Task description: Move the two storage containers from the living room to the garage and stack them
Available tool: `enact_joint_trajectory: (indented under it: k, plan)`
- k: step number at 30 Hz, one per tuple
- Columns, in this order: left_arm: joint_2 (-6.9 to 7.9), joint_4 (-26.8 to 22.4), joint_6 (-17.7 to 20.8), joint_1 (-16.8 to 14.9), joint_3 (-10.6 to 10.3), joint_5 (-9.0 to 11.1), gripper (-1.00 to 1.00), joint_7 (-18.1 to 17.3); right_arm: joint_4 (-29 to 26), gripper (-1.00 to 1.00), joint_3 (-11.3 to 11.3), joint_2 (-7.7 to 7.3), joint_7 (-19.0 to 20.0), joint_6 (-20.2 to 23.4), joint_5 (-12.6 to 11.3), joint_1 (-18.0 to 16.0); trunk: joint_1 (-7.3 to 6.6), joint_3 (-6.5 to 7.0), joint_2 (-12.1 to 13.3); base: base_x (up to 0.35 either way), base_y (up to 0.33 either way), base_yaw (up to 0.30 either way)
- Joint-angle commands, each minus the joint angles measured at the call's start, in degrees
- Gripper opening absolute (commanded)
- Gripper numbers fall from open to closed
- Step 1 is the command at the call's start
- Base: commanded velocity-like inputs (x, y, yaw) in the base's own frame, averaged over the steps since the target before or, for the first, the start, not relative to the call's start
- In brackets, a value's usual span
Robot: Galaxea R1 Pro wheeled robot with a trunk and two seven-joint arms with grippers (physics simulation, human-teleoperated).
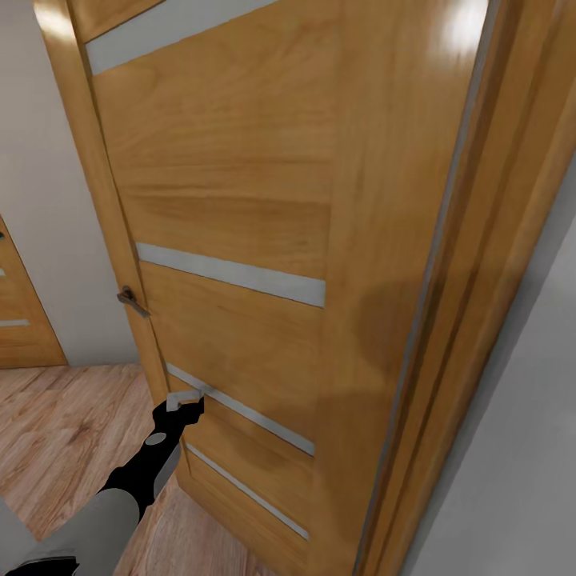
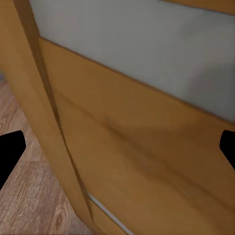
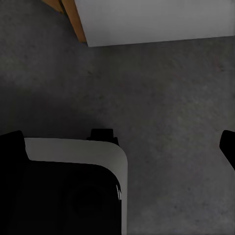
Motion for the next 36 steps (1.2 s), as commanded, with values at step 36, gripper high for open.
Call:
enact_joint_trajectory:
  k: [36]
  plan:
    - [-0.02,-0.01,-0.19,-0.06,0.13,0.0,1.0,-0.02,0.05,1.0,0.04,0.0,-0.01,-0.27,0.02,-0.03,0.0,-0.05,-0.03,-0.021,0.0,0.0]
